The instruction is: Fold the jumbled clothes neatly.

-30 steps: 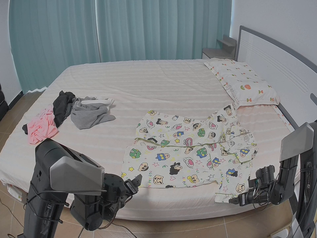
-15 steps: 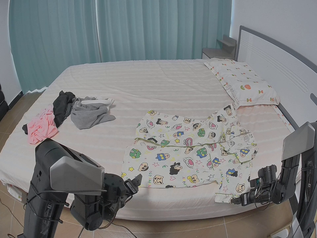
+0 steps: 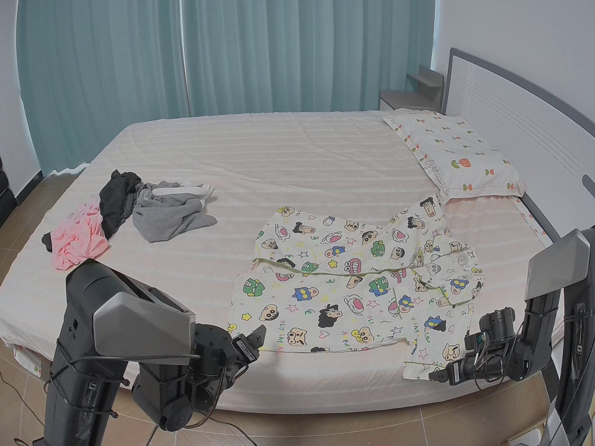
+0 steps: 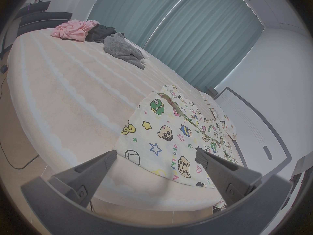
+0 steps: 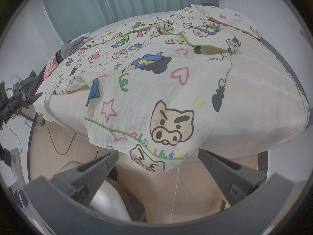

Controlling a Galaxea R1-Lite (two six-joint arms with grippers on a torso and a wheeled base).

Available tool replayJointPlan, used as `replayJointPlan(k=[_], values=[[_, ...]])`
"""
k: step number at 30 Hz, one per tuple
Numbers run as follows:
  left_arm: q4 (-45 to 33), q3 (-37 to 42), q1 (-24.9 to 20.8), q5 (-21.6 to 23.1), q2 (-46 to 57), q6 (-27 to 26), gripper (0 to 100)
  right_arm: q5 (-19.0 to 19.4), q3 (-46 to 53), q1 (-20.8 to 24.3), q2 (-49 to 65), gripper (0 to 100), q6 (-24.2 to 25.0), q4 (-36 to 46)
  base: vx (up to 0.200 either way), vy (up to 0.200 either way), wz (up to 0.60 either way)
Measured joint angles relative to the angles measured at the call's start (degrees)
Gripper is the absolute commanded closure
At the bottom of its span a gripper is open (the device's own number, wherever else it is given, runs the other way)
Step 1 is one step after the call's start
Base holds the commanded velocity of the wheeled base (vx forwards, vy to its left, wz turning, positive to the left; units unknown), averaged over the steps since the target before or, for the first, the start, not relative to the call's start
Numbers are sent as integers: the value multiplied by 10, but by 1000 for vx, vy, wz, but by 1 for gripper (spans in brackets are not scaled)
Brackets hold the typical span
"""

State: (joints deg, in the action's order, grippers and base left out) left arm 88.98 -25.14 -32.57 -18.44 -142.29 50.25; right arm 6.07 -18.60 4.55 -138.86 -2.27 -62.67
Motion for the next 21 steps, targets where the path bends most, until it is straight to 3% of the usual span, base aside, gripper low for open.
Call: replayJointPlan(k=[6, 21], values=[[0, 0, 0, 0, 0, 0, 0, -5, -16, 9, 5, 100, 0, 48, 0, 0, 0], [0, 0, 1, -1, 0, 0, 0, -20, -18, 11, 11, 100, 3, 44, 0, 0, 0]])
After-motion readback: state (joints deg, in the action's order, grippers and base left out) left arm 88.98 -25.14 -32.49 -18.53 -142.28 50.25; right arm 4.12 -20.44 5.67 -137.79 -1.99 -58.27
